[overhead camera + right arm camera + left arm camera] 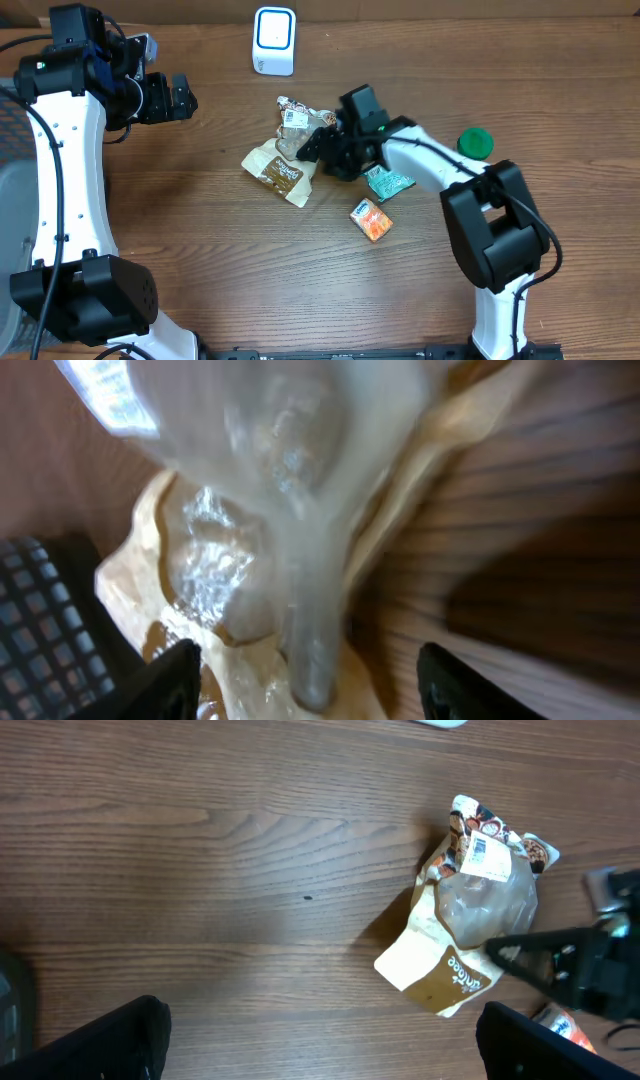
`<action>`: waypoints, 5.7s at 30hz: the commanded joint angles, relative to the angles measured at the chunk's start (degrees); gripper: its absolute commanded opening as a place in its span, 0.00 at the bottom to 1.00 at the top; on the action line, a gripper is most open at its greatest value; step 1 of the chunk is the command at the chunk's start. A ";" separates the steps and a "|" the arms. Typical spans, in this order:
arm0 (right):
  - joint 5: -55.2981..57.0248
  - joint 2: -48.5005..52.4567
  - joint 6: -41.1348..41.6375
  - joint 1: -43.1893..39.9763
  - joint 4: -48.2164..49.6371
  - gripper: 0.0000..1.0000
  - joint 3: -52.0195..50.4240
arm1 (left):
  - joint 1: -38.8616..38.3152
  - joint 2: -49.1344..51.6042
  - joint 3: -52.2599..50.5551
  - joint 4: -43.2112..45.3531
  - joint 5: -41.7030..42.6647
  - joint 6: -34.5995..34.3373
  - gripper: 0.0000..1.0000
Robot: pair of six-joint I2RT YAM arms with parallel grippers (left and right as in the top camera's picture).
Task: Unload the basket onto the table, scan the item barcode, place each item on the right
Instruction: 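Grasp the snack bag with the right gripper and lift it, then hold the snack bag up to the white scanner window, then carry the snack bag right and release it onto the pile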
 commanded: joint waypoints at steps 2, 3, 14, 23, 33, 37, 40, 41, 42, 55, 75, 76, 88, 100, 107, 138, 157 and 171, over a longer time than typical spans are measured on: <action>8.55 0.33 5.51 3.63 5.68 0.58 -2.75 | -0.37 0.50 0.15 0.04 0.42 0.92 1.00; 10.10 0.55 5.49 3.98 6.36 0.55 -2.75 | -0.37 0.50 0.15 0.04 0.42 0.92 1.00; 7.72 6.60 6.01 4.15 13.88 0.20 -2.73 | -0.37 0.50 0.15 0.04 0.44 0.92 1.00; -10.86 1.42 -8.68 -2.89 9.94 0.04 -2.34 | -0.37 0.50 0.15 0.04 0.42 0.92 1.00; -6.84 -4.66 -45.70 -5.73 -32.72 0.04 21.51 | -0.37 0.50 0.15 0.04 0.44 0.92 1.00; -5.64 -4.83 -55.93 -4.13 -43.91 0.04 30.29 | -0.37 0.50 0.15 0.04 0.42 0.92 1.00; -5.95 -5.40 -58.10 -3.67 -46.18 0.04 33.75 | -0.37 0.50 0.15 0.04 0.42 0.92 1.00; -5.95 -5.88 -58.12 -3.58 -46.21 0.04 34.49 | -0.37 0.50 0.15 0.04 0.42 0.92 1.00; -6.05 -6.45 -58.80 -3.52 -46.03 0.04 34.93 | -0.37 0.50 0.15 0.07 0.44 0.92 1.00; 10.64 -9.27 -60.81 0.20 -32.28 0.04 35.19 | -0.37 0.50 0.15 0.07 0.42 0.90 1.00; 63.76 18.34 -113.26 0.52 30.01 0.04 35.15 | -0.37 0.50 0.15 0.04 0.42 0.92 1.00; 63.84 19.65 -115.36 0.42 32.57 0.04 35.15 | -0.37 0.50 0.15 0.04 0.44 0.92 1.00; 65.42 23.17 -122.18 0.94 39.52 0.04 35.15 | -0.37 0.50 0.15 0.04 0.42 0.92 1.00; 65.53 23.19 -122.16 1.68 36.54 0.04 35.15 | -0.37 0.50 0.15 0.04 0.42 0.92 1.00; 64.87 23.19 -122.14 3.10 37.57 0.04 35.15 | -0.37 0.50 0.15 0.04 0.42 0.92 1.00; 43.41 -15.91 -51.63 1.90 -25.51 0.04 35.15 | -0.37 0.50 0.15 0.04 0.42 0.92 1.00; 21.99 -17.79 -48.81 -15.54 -49.59 0.04 10.10 | -0.37 0.50 0.15 0.04 0.44 0.90 1.00; 21.97 -18.69 -49.00 -18.47 -48.33 0.40 8.07 | -0.37 0.50 0.15 0.04 0.42 0.92 1.00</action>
